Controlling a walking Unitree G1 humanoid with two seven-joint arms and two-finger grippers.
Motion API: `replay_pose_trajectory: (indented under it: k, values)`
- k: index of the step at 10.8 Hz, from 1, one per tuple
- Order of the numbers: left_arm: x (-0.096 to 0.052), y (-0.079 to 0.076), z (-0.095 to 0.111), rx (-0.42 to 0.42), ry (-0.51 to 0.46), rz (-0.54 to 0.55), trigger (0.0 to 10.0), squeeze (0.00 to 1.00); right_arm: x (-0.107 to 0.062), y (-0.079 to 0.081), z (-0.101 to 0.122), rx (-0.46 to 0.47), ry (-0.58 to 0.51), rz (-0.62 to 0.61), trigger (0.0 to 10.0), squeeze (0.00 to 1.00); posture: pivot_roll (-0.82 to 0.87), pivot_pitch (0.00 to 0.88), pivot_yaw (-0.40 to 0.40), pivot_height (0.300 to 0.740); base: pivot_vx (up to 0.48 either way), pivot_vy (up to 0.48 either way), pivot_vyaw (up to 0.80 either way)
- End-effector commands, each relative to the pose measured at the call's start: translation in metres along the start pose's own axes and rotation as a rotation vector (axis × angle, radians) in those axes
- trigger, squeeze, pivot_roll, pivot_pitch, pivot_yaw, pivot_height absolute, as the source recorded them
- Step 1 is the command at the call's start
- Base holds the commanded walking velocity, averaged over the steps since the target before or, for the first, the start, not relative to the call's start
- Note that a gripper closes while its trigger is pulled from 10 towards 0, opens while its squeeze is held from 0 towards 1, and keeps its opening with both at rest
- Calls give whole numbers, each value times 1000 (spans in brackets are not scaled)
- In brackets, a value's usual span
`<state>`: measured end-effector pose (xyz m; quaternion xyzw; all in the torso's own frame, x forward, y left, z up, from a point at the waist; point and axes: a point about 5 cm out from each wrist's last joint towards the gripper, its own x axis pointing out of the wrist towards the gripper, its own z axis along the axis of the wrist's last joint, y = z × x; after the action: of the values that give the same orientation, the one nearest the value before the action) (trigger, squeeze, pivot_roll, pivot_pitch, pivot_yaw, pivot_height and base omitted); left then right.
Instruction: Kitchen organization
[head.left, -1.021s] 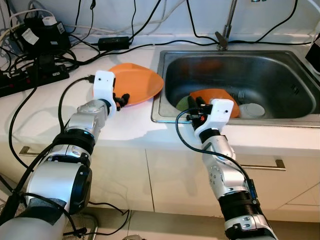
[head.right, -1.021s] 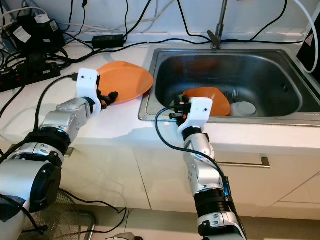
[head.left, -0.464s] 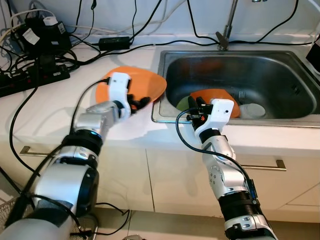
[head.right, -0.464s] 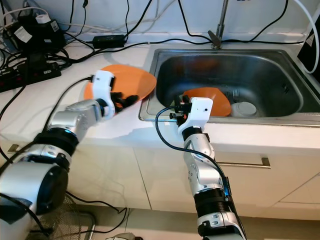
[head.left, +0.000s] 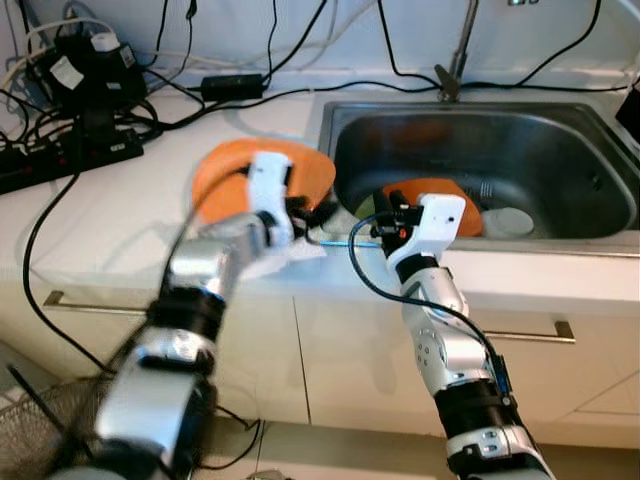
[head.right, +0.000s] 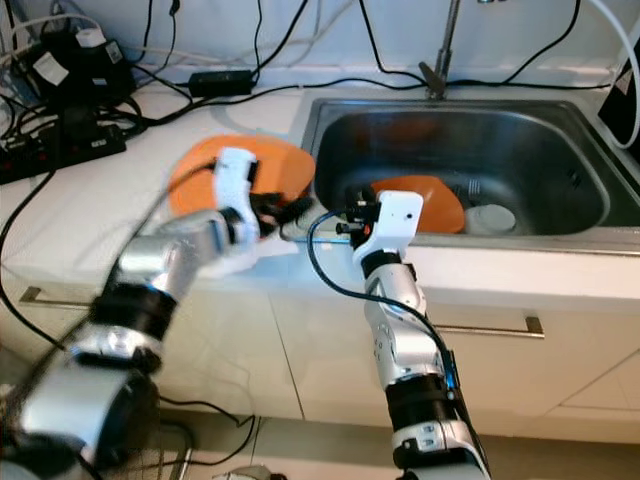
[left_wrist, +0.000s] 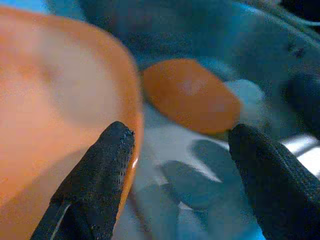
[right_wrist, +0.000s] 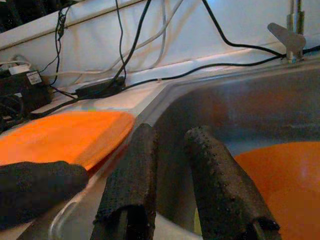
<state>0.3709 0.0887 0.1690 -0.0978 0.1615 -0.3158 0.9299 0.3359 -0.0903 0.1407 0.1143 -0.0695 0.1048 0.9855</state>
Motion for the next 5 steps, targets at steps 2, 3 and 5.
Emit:
replay_pose_trajectory:
  k: [2, 3, 5]
  values:
    - [-1, -20, -9, -31, 40, -49, 10000, 0, 1, 1, -1, -2, 5, 0, 10000, 0, 110, 0, 80, 740, 0, 0, 0]
    - [-7, -22, 5, -13, -32, -23, 10000, 0, 1, 1, -1, -2, 4, -4, 10000, 0, 108, 0, 84, 740, 0, 0, 0]
    - [-23, -11, 44, 95, -170, 84, 10000, 0, 1, 0, -3, -3, 9, -6, 10000, 0, 122, 0, 83, 740, 0, 0, 0]
